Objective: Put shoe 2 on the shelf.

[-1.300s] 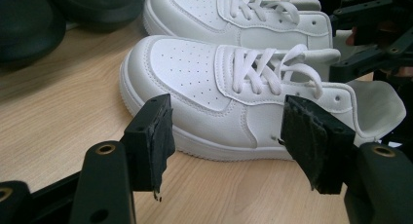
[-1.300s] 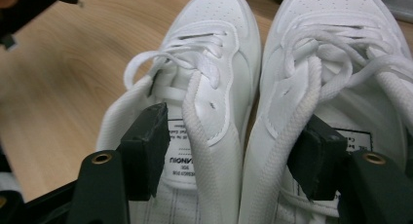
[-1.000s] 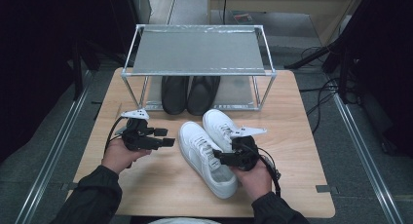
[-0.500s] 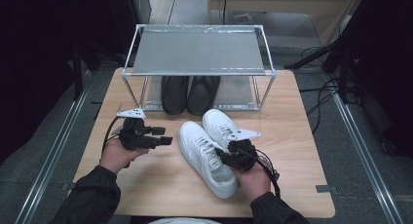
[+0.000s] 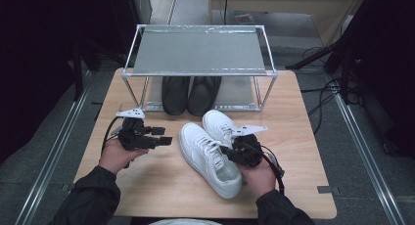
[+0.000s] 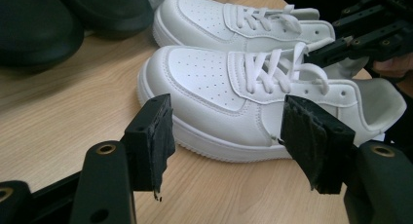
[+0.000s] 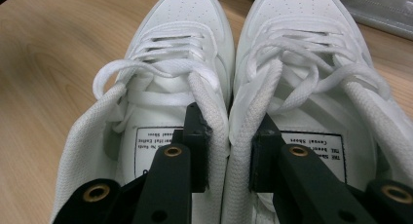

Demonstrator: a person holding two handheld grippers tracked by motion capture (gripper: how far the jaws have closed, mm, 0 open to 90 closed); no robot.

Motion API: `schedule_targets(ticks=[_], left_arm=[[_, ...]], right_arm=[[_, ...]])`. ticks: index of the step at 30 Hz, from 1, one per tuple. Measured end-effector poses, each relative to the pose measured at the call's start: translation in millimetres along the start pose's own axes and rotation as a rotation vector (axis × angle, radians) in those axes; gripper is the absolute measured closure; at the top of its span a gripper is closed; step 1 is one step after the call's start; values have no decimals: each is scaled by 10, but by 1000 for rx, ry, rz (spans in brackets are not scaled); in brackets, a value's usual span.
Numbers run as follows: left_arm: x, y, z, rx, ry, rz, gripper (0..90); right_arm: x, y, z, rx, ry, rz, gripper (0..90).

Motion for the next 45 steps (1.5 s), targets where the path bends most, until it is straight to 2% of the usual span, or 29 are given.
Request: schedule_targets(ticks=[6, 8, 15, 17, 23, 29, 35, 39, 45], left_arm=[[-92, -24, 24, 3, 21, 21, 366], [-117, -53, 17, 5, 36, 13, 366], [-261, -180, -21, -32, 74, 23, 365], [-317, -226, -43, -43, 96, 27, 366], [-456, -364, -77, -87, 138, 48, 365], [-568, -471, -79, -106, 171, 60, 365], [-685, -575, -129, -133, 219, 61, 365], [-756, -617, -160, -152, 233, 77, 365], [-788, -638, -201, -158, 236, 86, 365]], right_arm=[[-48, 54, 72, -52, 45, -38, 758], [-57, 76, 79, -64, 59, -46, 759], [-64, 185, 89, -121, 107, -68, 759], [-63, 220, 75, -145, 112, -78, 760], [-72, 333, 51, -184, 159, -78, 760], [-151, 430, 8, -240, 197, -73, 761], [-197, 585, -20, -288, 269, -56, 761], [-178, 701, 8, -350, 325, -73, 762], [-239, 925, 57, -387, 370, -98, 761]])
Point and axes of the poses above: each handheld gripper's, and its own axes: x roughly forward along the jaws, y roughly out of its top, z roughly to its right, the point moved 2 cm from there along x, roughly forward along the jaws, and after that the axes turned 7 degrees about -z, right-handed, at the moved point
